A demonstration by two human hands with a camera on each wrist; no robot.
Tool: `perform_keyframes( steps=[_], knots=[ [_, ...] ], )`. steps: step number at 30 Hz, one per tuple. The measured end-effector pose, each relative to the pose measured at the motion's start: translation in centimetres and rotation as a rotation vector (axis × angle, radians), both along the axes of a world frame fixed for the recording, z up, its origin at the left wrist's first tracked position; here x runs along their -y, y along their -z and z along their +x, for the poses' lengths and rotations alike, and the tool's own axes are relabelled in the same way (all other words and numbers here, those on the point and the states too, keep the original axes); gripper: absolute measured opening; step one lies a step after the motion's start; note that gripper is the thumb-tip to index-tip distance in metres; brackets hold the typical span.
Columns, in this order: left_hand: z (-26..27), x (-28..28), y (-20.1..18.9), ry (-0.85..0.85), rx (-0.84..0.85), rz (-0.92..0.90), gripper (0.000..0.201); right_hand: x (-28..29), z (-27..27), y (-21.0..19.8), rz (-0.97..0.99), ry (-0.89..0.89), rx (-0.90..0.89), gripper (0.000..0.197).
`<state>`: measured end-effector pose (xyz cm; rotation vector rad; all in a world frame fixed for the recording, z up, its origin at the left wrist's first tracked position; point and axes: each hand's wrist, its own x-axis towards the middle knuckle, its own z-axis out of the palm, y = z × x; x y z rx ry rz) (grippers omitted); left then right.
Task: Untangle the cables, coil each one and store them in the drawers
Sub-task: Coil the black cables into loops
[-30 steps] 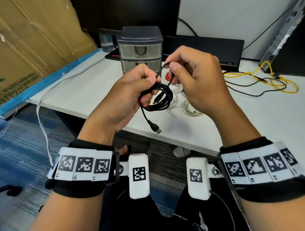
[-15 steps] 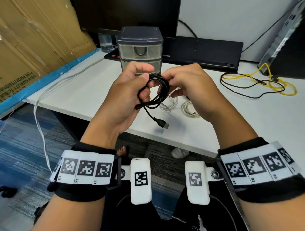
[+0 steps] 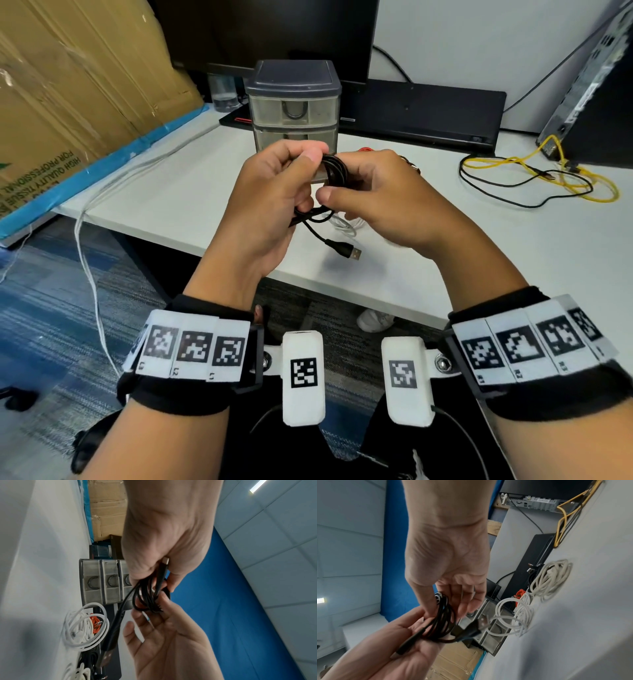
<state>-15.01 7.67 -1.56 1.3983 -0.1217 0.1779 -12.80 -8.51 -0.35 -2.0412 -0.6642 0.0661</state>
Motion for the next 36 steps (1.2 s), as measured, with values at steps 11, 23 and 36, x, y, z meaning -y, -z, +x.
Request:
perform_keyframes(
  steps=[11, 23, 36],
  knots=[
    [1.3, -1.3, -0.5, -0.108, 0.018, -0.128, 0.011, 1.3, 0.1, 0.2, -0.248, -0.055, -0.104, 0.013],
    [0.9, -0.4, -0.1, -0.12, 0.004, 0.126, 0.013, 1.0, -0.3, -1.3, 0.141, -0.061, 0.048, 0.01],
    [1.0, 0.0, -0.7, 0.089, 0.001, -0.287, 0.035, -1.0, 0.9, 0.3, 0.203, 0.08, 0.549, 0.011]
  ],
)
